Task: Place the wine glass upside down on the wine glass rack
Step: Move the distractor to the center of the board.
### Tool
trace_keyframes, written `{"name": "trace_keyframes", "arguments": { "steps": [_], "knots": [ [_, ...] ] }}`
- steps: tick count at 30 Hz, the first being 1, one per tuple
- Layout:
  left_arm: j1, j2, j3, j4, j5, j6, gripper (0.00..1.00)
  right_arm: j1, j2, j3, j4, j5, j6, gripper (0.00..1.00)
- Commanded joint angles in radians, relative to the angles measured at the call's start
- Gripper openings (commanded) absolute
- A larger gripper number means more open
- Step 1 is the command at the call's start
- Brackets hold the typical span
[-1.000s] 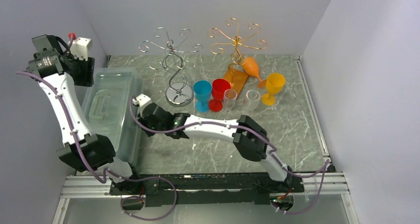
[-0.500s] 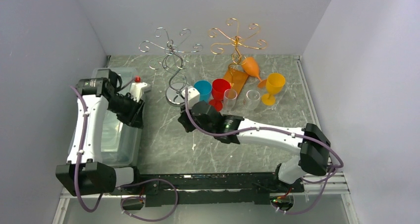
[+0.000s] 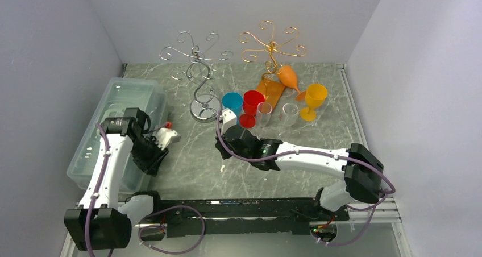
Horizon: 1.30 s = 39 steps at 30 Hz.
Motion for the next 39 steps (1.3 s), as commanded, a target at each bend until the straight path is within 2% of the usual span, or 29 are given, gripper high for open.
{"name": "trace_keyframes", "arguments": {
  "steps": [1, 5, 10, 14, 20, 28, 31, 33, 35, 36, 39],
  "knots": [
    [0.003, -0.046, -0.118, 0.245, -0.301, 0.018, 0.36, 0.003, -0.035, -0.022, 0.061, 0.027, 0.023, 0.0],
    [0.003, -0.047, -0.145, 0.443, -0.388, -0.034, 0.39, 0.005, -0.033, -0.029, 0.075, 0.024, 0.026, 0.0],
    [0.001, 0.017, -0.125, 0.592, -0.322, -0.129, 0.43, 0.008, -0.036, -0.038, 0.083, 0.028, 0.027, 0.0],
    [-0.001, 0.096, -0.124, 0.679, -0.325, -0.198, 0.43, 0.01, -0.049, -0.049, 0.073, 0.047, 0.027, 0.0],
    [-0.002, 0.196, -0.148, 0.905, -0.472, -0.235, 0.42, 0.01, -0.061, -0.068, 0.073, 0.069, 0.021, 0.0],
    [0.002, 0.305, -0.06, 0.981, -0.587, -0.255, 0.42, 0.008, -0.091, -0.084, 0.054, 0.096, 0.018, 0.0],
    [0.001, 0.296, 0.0, 0.903, -0.504, -0.302, 0.44, 0.004, -0.119, -0.089, 0.031, 0.128, 0.01, 0.0],
    [0.002, 0.284, 0.068, 0.8, -0.36, -0.338, 0.49, -0.007, -0.143, -0.086, 0.001, 0.152, -0.002, 0.0],
    [0.001, 0.267, 0.116, 0.723, -0.179, -0.374, 0.59, -0.034, -0.169, -0.081, -0.02, 0.166, -0.009, 0.0],
    [0.001, 0.262, 0.137, 0.698, -0.109, -0.396, 0.64, -0.053, -0.182, -0.076, -0.031, 0.166, -0.013, 0.03],
    [0.001, 0.275, 0.206, 0.609, 0.07, -0.447, 0.66, -0.104, -0.204, -0.045, -0.071, 0.189, -0.04, 0.2]
  ]
}}
